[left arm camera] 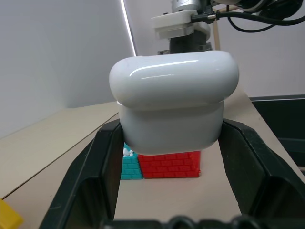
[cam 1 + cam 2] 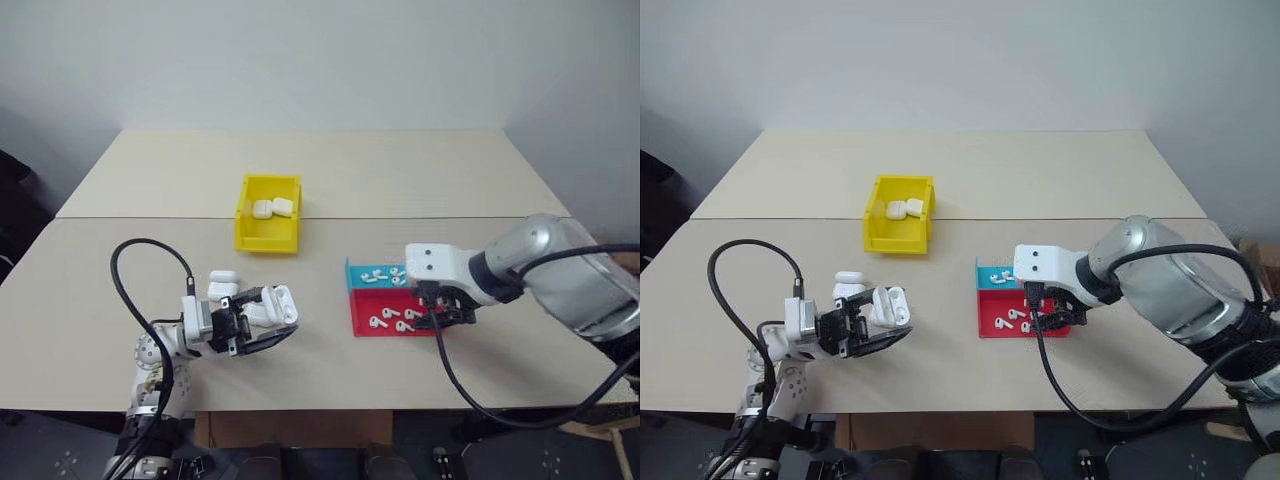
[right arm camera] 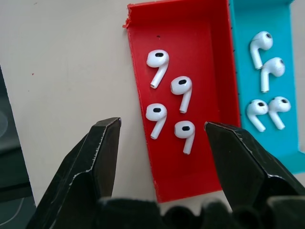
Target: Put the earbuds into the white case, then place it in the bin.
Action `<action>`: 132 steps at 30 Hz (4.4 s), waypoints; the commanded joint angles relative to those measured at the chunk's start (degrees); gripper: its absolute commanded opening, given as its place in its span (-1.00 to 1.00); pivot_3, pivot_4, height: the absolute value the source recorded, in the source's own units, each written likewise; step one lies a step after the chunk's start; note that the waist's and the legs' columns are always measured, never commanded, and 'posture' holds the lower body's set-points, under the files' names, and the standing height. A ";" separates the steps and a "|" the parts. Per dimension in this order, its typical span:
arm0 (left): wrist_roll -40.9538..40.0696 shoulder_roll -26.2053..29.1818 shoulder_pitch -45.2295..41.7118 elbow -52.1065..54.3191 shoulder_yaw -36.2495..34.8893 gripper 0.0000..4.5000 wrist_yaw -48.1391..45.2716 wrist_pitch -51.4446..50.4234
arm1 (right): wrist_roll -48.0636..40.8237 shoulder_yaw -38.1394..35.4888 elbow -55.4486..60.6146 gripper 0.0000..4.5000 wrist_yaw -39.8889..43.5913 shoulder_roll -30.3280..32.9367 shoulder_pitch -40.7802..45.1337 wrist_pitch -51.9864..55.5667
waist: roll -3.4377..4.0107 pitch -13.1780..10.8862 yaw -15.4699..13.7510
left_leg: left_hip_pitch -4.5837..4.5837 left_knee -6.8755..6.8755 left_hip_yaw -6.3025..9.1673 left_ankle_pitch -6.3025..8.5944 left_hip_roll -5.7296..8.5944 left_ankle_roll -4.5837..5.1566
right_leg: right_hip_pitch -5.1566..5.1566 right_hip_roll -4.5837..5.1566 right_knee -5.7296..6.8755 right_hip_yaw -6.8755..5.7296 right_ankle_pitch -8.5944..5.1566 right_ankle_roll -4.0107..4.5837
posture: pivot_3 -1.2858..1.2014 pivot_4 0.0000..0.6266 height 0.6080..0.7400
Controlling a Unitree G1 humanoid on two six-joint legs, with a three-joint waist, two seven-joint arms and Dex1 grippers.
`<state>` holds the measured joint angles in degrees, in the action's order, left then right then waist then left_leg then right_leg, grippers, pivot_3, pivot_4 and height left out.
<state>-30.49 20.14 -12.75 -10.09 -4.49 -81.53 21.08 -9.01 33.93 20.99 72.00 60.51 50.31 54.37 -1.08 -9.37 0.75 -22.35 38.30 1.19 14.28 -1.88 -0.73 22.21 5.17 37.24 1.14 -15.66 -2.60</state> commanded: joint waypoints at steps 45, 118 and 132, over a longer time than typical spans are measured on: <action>1.14 2.60 -0.77 5.79 3.49 0.22 5.45 -4.43 | 9.47 3.37 -7.33 0.12 -1.61 -8.65 -3.58 -1.03 | 0.00 -0.01 0.07 | 0.00 0.00 0.04 0.00 0.00 0.00 | 0.00 -0.02 0.00 -0.02 0.00 0.00 | 0.03 -0.52 1.00; -8.12 0.58 -5.13 4.31 4.79 0.22 -2.20 -12.48 | -12.35 -46.47 11.15 -0.50 -8.53 -14.84 -15.30 -7.90 | 0.01 -0.04 -0.31 | -0.12 -0.02 0.12 0.00 0.00 0.00 | -0.05 -0.01 -0.13 -0.18 0.01 -0.02 | 0.03 -0.52 1.00; -4.10 -3.05 -13.62 0.14 7.84 0.22 -4.83 -14.32 | -24.49 -46.44 10.32 -0.50 -14.35 -35.44 -22.49 -31.52 | 0.01 -0.05 0.28 | -0.05 -0.04 0.16 0.00 -0.02 0.01 | -0.05 -0.09 -0.05 -0.13 0.01 -0.01 | 0.03 -0.52 1.00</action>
<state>-35.05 16.73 -25.14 -12.05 2.78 -86.92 7.72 -32.50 -13.37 30.98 58.48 25.71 27.84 25.79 -1.07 -9.42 1.03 -22.39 38.26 1.36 14.28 -1.90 -0.72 22.16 5.07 37.20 1.00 -15.64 -2.61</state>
